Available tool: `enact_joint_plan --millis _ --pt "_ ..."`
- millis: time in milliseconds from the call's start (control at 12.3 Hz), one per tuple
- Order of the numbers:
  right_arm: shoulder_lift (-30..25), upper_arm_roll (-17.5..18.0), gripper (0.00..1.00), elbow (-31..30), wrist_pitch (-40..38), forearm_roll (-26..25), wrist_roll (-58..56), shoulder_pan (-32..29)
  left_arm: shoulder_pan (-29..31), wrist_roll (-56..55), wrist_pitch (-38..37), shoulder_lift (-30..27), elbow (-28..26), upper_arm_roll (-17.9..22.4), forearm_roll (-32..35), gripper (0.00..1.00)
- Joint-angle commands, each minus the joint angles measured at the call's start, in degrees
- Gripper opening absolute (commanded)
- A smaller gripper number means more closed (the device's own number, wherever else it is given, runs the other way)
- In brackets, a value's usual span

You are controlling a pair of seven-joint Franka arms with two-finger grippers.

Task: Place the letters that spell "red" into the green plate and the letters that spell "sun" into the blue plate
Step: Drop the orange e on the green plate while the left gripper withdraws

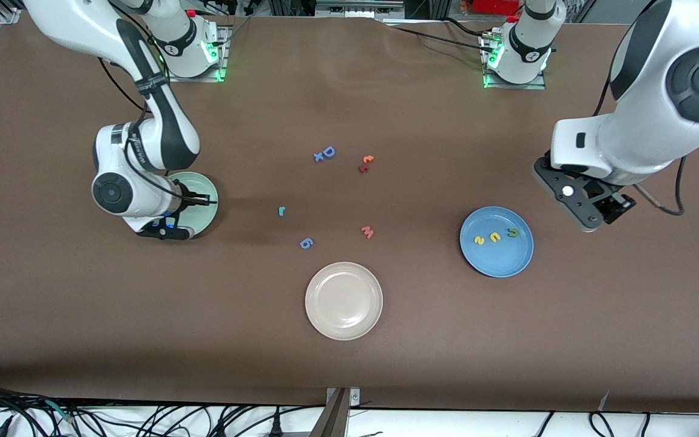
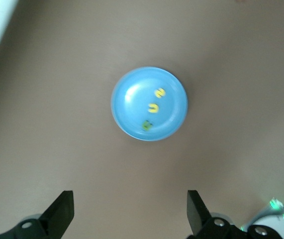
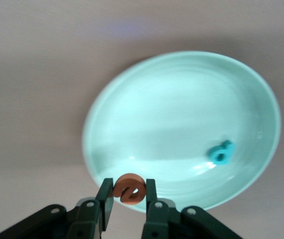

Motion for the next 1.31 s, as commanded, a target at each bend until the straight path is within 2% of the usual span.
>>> enact_joint_plan --millis 0,82,245,326,408,489,571,653,816,979,1224 --pt "0.6 -2.7 0.20 -1.9 0.3 -0.6 -5.3 0.2 -0.7 -0.9 9.4 -6.4 -7.1 6.8 -4.8 1.00" --pt "0.8 -2.8 0.22 -2.4 0.4 -0.4 -5.4 0.2 -0.7 -1.8 10.2 -9.2 -10.8 8.2 -5.0 1.00" --pt "1.5 -2.8 0.22 -2.7 0.8 -0.2 -5.4 0.2 -0.7 -13.4 10.1 -14.0 -15.9 9.6 -7.0 1.00" --pt "1.8 -2.8 0.38 -2.7 1.2 -0.2 -5.4 0.2 -0.9 -19.0 10.1 -16.2 -18.3 11.0 -9.0 1.00" --pt "1.9 -2.8 0.73 -2.7 1.5 -0.2 -5.4 0.2 -1.1 -23.5 10.1 -17.9 -20.1 12.1 -10.3 1.00" --pt "1.8 -2.7 0.94 -2.6 1.4 0.0 -5.1 0.2 -1.7 -27.6 10.1 -19.3 -21.1 13.3 -11.5 1.00" --pt "1.4 -2.6 0.99 -2.3 0.8 0.2 -4.9 0.2 -2.4 -31.0 10.1 -20.2 -21.9 14.2 -12.1 1.00" --pt "-0.1 -2.0 0.99 -1.8 -0.3 0.5 -3.6 0.3 -2.3 -34.4 10.0 -20.8 -22.9 14.2 -12.2 1.00" --pt "-1.4 3.1 0.99 1.1 -2.8 1.8 5.3 0.8 -2.1 -36.6 9.6 -20.9 -24.7 14.3 -12.2 1.00" --pt "-0.7 8.2 0.98 4.3 -2.1 3.0 14.3 1.0 -2.2 -36.7 9.6 -20.1 -24.8 14.3 -12.2 1.00" --pt "2.1 11.9 0.98 8.0 0.9 6.4 20.1 2.4 -2.0 -36.6 7.3 -20.8 -24.4 14.4 -14.5 1.00"
